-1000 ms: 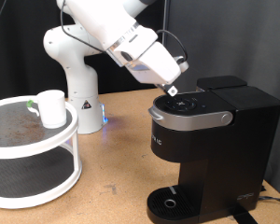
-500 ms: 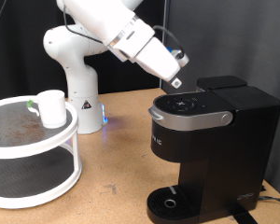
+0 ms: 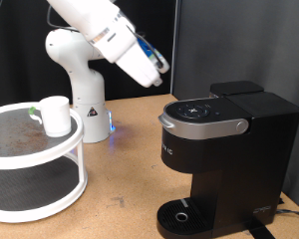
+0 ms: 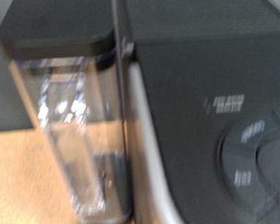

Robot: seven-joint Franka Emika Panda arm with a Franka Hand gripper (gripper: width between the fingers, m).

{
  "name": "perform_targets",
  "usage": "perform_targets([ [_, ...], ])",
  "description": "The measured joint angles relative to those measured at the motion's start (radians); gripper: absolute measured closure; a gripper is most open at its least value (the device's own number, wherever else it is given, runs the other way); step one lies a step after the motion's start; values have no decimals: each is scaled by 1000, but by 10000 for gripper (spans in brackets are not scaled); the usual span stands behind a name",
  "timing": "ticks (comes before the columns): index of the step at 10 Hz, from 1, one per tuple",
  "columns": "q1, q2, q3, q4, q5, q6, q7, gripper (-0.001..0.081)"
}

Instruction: Make a cup of coffee with the keurig machine

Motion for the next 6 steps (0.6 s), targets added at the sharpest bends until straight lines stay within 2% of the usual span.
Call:
perform_targets([
  [2, -35, -75, 2, -51, -52, 39, -26, 806],
  [3, -39, -136, 3, -98, -52, 74, -52, 806],
  [4, -39, -131, 3, -96, -52, 62, -39, 806],
  [6, -61, -130, 14, -92, -186, 7, 21, 806],
])
